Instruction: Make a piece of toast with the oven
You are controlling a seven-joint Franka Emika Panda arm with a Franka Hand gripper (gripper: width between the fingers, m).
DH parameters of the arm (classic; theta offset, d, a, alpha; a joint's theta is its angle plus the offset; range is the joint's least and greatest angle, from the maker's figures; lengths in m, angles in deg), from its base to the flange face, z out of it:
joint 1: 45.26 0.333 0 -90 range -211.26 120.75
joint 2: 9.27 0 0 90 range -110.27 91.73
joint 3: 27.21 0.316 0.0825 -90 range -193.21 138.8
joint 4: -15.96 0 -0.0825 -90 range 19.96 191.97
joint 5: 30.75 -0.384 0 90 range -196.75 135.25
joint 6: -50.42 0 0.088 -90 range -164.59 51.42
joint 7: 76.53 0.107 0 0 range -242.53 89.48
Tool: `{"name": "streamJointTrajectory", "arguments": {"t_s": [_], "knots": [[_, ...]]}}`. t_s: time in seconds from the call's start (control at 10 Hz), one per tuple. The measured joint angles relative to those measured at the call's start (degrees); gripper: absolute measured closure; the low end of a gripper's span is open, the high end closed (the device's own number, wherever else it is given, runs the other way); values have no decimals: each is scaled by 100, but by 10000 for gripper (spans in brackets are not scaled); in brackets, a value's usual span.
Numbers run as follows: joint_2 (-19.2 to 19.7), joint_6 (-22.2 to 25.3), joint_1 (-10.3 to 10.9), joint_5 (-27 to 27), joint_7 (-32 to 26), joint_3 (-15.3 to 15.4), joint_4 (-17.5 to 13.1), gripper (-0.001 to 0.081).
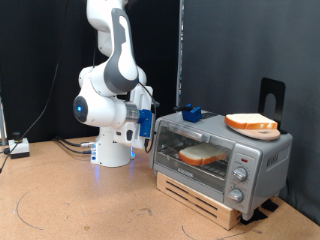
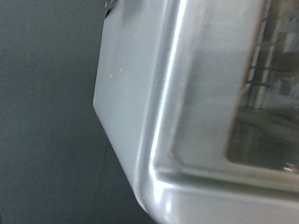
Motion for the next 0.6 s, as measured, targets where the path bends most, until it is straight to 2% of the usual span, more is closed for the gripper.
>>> {"name": "streamJointTrajectory", "arguments": {"t_s": [0.2,0.4,0.5,0.6], "knots": [[97,-88,-215,266,38,-208,-214,-3],[278,-278,-379,812,215,-326,-467,-3],[397,-320,-426,983,301,-310,-568,-3],[396,-305,-425,936,265,-310,-558,-3]]}}
